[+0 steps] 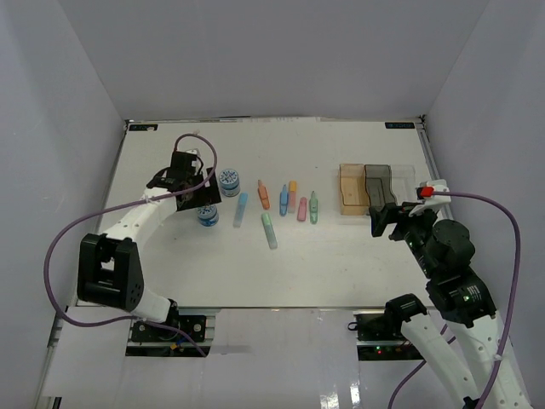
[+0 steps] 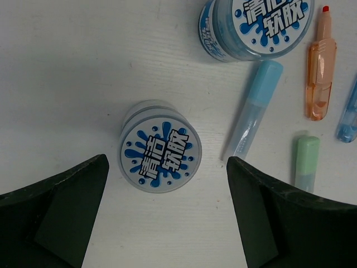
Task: Sort the stationery into containers
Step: Pick up the stationery from the center of the board.
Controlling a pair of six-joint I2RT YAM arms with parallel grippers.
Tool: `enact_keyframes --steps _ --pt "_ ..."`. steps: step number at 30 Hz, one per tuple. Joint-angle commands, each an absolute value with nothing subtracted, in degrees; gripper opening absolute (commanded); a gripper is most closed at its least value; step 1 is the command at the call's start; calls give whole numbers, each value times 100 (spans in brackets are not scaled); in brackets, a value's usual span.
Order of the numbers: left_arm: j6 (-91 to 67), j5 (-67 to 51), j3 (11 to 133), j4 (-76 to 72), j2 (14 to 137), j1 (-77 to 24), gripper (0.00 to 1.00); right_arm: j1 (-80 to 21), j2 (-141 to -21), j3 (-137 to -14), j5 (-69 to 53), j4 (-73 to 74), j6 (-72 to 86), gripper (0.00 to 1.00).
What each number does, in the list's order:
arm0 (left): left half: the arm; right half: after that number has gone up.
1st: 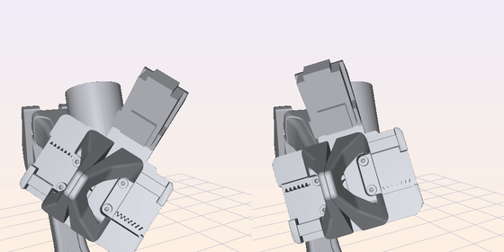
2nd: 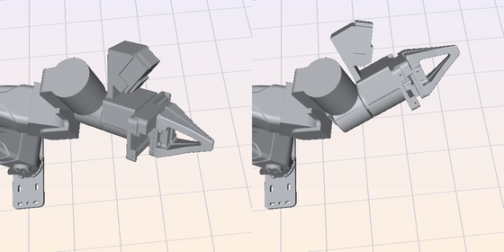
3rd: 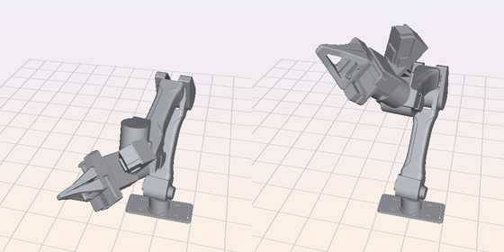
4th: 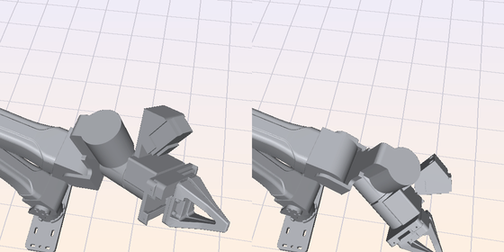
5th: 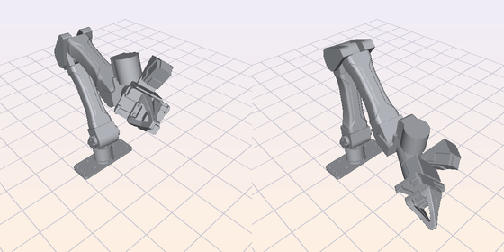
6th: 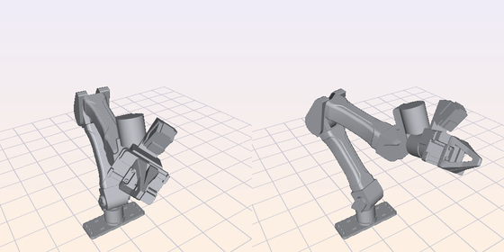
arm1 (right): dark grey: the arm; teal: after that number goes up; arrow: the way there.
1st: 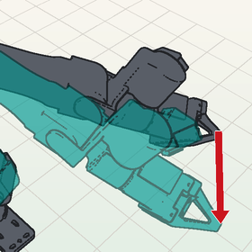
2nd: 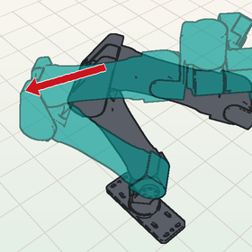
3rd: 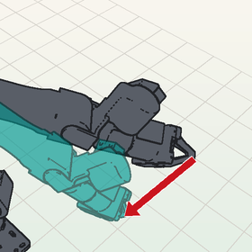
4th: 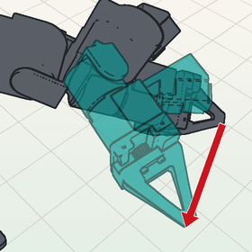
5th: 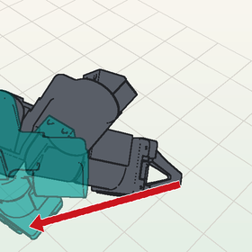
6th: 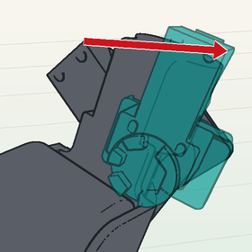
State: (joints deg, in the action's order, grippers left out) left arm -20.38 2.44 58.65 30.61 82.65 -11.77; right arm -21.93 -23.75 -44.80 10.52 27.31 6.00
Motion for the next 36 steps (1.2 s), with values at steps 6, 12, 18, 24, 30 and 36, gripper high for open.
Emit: enact_keyframes --steps 6,12,18,24,30,36 --pt "-1907 702 6240 2927 8868 -1301 98 -2224 -2066 -4254 888 2593 536 90" --pt "-1890 800 6275 2962 9210 -1345 95 -2232 -1934 -4104 826 2487 527 90" --pt "-1942 703 6372 3085 9255 -1520 73 -2224 -1890 -4113 835 2496 492 90" --pt "-2004 572 6854 3524 9062 -1923 52 -2224 -1854 -4113 826 2505 501 90" --pt "-2162 535 7855 4086 9271 -3283 51 -2232 -1811 -4087 861 2522 510 90" --pt "-2285 738 8902 4482 10386 -4673 50 -2224 -1784 -4113 993 2575 554 90"
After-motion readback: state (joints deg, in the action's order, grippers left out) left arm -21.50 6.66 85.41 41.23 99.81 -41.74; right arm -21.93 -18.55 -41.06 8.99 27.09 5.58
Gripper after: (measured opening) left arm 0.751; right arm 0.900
